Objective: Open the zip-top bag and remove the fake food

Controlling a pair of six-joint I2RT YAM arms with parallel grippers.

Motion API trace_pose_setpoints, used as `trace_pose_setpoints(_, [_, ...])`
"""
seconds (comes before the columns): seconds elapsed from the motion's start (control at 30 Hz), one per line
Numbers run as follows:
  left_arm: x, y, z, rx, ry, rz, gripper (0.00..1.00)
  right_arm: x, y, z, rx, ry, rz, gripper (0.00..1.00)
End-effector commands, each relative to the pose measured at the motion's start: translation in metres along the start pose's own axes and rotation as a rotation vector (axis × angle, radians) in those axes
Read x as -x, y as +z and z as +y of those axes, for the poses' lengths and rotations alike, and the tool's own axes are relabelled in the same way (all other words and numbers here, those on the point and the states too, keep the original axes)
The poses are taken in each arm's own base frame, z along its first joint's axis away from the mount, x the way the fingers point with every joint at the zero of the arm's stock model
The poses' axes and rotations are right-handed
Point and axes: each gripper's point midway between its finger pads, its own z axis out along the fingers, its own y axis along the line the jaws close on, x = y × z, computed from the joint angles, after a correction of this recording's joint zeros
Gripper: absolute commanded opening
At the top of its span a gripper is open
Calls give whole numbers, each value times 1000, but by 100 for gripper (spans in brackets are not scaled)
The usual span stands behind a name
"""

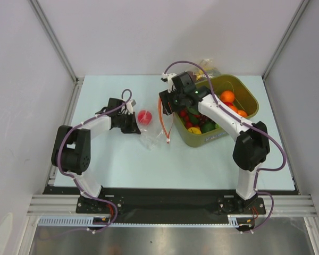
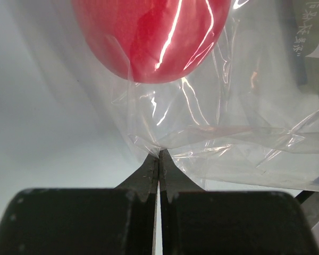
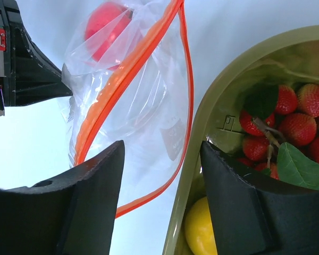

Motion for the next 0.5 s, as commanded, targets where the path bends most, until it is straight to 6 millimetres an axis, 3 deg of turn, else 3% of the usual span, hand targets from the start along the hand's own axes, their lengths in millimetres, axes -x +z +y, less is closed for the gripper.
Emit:
trace_pose_setpoints(0.0, [11, -9, -17, -47, 62, -50, 0, 29, -15, 19, 44, -54, -77, 63])
trace_pose_setpoints(0.3, [12, -9, -18, -42, 64, -51, 0, 27, -23, 40, 29, -98, -71, 61])
trace_pose_setpoints(0.47, [10, -8, -19, -43, 64, -44, 0, 29, -31, 38, -27, -115, -84, 58])
